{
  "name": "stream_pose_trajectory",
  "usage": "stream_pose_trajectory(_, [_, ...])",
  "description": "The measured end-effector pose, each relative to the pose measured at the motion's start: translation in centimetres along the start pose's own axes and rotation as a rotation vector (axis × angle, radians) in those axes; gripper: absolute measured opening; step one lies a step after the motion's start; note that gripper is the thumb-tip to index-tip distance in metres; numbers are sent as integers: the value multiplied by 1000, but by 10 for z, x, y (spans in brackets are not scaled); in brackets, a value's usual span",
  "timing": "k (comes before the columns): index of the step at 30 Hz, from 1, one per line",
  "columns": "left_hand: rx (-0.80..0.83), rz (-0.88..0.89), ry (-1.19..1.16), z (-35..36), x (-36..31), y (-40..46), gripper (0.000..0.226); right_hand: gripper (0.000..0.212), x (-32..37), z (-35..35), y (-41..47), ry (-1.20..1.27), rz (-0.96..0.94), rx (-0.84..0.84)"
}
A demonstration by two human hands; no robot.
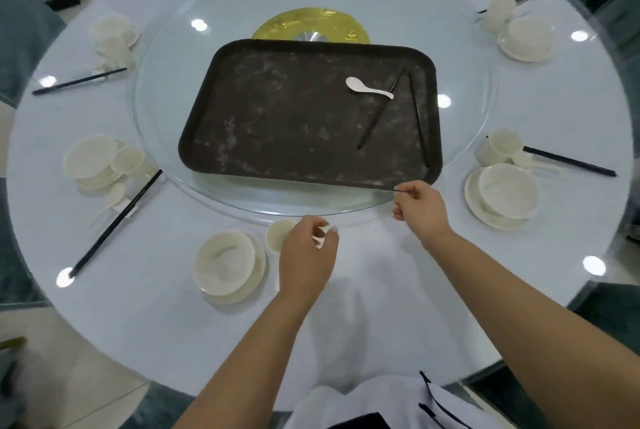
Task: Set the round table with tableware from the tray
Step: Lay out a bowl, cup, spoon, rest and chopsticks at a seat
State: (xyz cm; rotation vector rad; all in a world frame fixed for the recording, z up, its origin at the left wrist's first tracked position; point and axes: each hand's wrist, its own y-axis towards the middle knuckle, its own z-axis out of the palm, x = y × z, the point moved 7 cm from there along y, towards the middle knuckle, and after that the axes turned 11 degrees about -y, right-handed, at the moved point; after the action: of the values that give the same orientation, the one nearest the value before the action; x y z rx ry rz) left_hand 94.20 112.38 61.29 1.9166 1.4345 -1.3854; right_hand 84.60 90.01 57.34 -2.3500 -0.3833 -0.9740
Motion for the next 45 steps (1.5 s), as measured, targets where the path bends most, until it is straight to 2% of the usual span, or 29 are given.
stream_pose_trajectory(2, [53, 50, 16, 17, -16, 13, 30, 14, 6, -21, 16, -50, -43, -68])
stream_pose_trajectory(4, [95, 100, 76, 32, -31, 30, 40, 19, 11, -36, 32, -81, -65, -105])
stream_pose_trajectory(7, [148, 118, 104, 51, -50, 64, 42, 25, 16, -48, 61, -71, -32, -108])
stream_pose_trajectory(14, [210, -30, 179, 93, -64, 152, 44, 36, 34, -50, 125, -213, -9, 15])
stream_pose_trajectory(19, [175, -91, 133, 117, -59, 189, 41, 27, 46, -47, 155, -401, -66, 86])
stream_pose_trajectory(23, [153, -120, 193, 129, -60, 213, 39, 22, 56, -38, 173, -462, -67, 137])
stream_pose_trajectory(27, [199, -92, 253, 149, -70, 221, 41, 22, 58, -23, 187, -349, 38, 213])
stream_pose_trajectory(32, [274, 65, 320, 179, -86, 215, 42, 26, 62, -8, 194, -255, 132, 243])
stream_pose_trajectory(41, [320, 56, 211, 192, -84, 216, 17, 21, 70, -5, 205, -436, 58, 219])
stream_pose_trajectory(45, [298, 53, 137, 183, -87, 229, 13, 25, 80, -5, 209, -613, -32, 192])
